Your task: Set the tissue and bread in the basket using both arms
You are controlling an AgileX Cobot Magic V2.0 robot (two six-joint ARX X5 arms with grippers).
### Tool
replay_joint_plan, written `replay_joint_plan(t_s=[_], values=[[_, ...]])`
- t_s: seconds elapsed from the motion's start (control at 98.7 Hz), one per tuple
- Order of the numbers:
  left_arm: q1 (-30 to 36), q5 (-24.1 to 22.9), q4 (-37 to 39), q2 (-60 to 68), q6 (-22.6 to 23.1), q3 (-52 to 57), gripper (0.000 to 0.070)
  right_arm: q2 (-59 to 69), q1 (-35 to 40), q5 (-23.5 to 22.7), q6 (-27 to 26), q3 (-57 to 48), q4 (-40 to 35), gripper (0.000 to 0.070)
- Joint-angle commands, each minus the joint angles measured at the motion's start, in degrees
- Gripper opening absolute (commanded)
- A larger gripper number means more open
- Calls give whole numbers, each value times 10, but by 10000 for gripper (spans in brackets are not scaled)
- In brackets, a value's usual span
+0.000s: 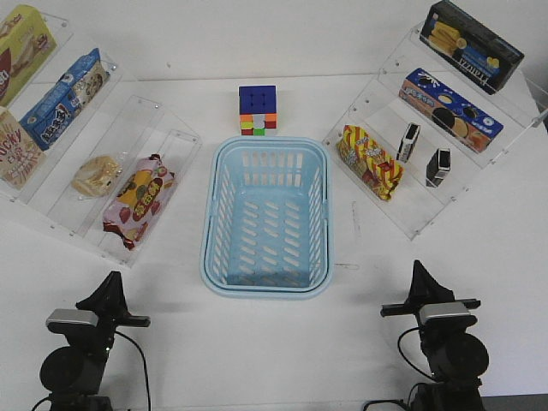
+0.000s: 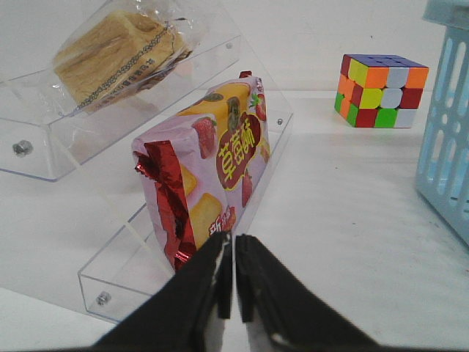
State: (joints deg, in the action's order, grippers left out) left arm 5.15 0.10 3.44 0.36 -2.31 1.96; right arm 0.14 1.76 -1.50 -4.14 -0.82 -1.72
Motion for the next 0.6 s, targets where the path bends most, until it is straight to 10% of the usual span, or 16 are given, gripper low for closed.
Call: replay_joint_plan(t_s=[0.0,0.162,0.375,0.517,0.588], values=[[0,1,10,-1,1,-11,1,2,-1,0,-129,-6,17,1],[0,1,9,-1,1,-11,1,36,-3,38,-189,-95,-64,0],[0,1,9,-1,1,-11,1,225,-3,63,-145,-255,-143,8],[0,1,9,-1,1,-11,1,369,-3,62,-94,-356,-162,380],[0,1,9,-1,1,-11,1,435,-3,70,-77,-402,-164,418]])
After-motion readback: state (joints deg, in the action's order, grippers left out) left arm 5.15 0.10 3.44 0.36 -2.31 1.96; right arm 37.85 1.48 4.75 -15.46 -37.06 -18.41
